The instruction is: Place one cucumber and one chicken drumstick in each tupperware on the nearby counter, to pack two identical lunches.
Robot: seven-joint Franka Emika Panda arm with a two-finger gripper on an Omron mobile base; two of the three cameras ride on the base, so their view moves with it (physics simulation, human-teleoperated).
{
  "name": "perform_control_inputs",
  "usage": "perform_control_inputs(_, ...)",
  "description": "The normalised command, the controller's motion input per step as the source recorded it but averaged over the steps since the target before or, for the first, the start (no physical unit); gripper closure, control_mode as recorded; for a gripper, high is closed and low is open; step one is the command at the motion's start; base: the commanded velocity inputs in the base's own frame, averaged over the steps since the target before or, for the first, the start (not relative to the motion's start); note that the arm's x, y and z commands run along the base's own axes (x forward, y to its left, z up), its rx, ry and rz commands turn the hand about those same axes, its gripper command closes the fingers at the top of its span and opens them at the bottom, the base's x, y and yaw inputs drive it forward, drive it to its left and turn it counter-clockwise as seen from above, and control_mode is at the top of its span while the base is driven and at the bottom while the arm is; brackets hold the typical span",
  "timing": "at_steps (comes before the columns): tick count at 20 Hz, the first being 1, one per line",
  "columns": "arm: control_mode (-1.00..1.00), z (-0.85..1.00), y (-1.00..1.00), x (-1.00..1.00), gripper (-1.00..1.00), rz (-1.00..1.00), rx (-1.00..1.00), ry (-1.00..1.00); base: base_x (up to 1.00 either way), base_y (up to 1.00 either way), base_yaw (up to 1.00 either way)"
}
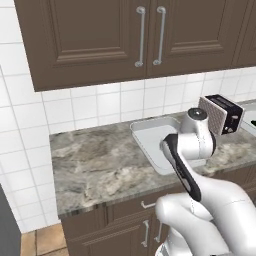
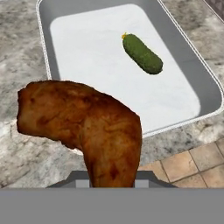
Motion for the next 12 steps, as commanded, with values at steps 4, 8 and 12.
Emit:
perform_control_inputs(4, -1.00, -0.16, 0.00, 0.25, 1.00, 0.00, 0.00, 0.00, 0.00, 0.00, 0.00)
perform_control_inputs(8, -1.00, -0.17, 0.00, 0.28, 1.00, 0.00, 0.00, 0.00, 0.00, 0.00, 0.00)
perform_control_inputs(12, -1.00, -0.21, -0.06, 0.29, 1.00, 0.00, 0.01, 0.00, 0.00, 0.00, 0.00)
